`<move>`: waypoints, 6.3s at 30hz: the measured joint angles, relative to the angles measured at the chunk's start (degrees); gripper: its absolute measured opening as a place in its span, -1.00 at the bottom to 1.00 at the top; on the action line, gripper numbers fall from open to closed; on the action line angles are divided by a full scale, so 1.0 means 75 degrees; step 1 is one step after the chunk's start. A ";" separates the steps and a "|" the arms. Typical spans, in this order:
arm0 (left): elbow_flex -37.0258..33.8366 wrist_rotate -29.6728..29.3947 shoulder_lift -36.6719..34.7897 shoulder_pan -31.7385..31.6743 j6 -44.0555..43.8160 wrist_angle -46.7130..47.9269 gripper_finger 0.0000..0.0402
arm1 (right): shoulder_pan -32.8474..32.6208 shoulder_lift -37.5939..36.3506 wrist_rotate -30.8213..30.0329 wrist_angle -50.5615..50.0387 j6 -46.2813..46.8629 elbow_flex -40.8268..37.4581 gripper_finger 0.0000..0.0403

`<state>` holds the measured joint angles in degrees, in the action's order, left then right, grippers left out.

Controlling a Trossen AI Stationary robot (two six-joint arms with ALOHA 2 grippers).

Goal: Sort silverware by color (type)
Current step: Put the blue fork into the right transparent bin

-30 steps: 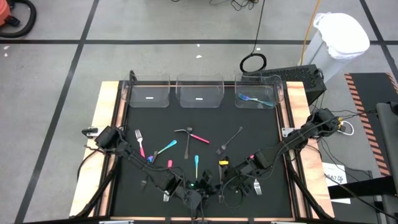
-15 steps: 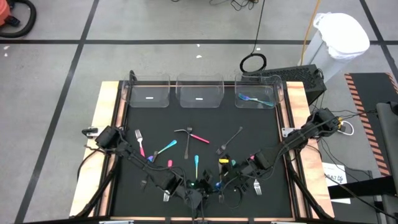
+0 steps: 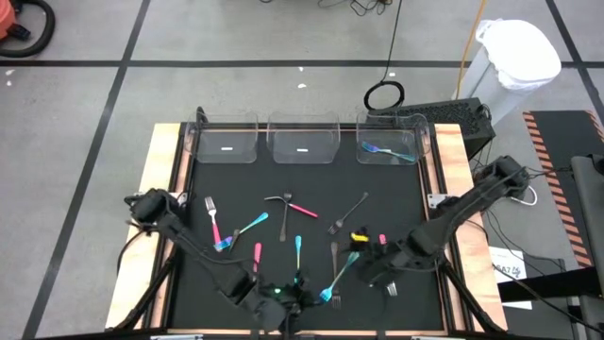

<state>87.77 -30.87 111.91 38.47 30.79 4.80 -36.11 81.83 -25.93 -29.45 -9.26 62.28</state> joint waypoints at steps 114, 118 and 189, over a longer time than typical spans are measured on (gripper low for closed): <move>0.0003 -0.3226 -0.0912 0.1156 -0.0472 -0.2368 0.72 | -0.1826 -0.0950 -0.4170 0.0290 -0.1064 -0.0006 -1.00; 0.0003 -0.3394 -0.1007 0.1504 -0.0495 -0.2324 0.73 | -0.1185 -0.1251 -0.4168 -0.0724 -0.0627 -0.0006 -1.00; 0.0003 -0.3526 -0.1045 0.1845 -0.0411 -0.1703 0.73 | 0.9055 -0.3326 -0.3216 -0.2103 -0.4038 -0.2897 -0.98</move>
<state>87.79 -57.32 104.07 52.31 27.70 -7.97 31.80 56.88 -50.05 -45.23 -39.55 40.56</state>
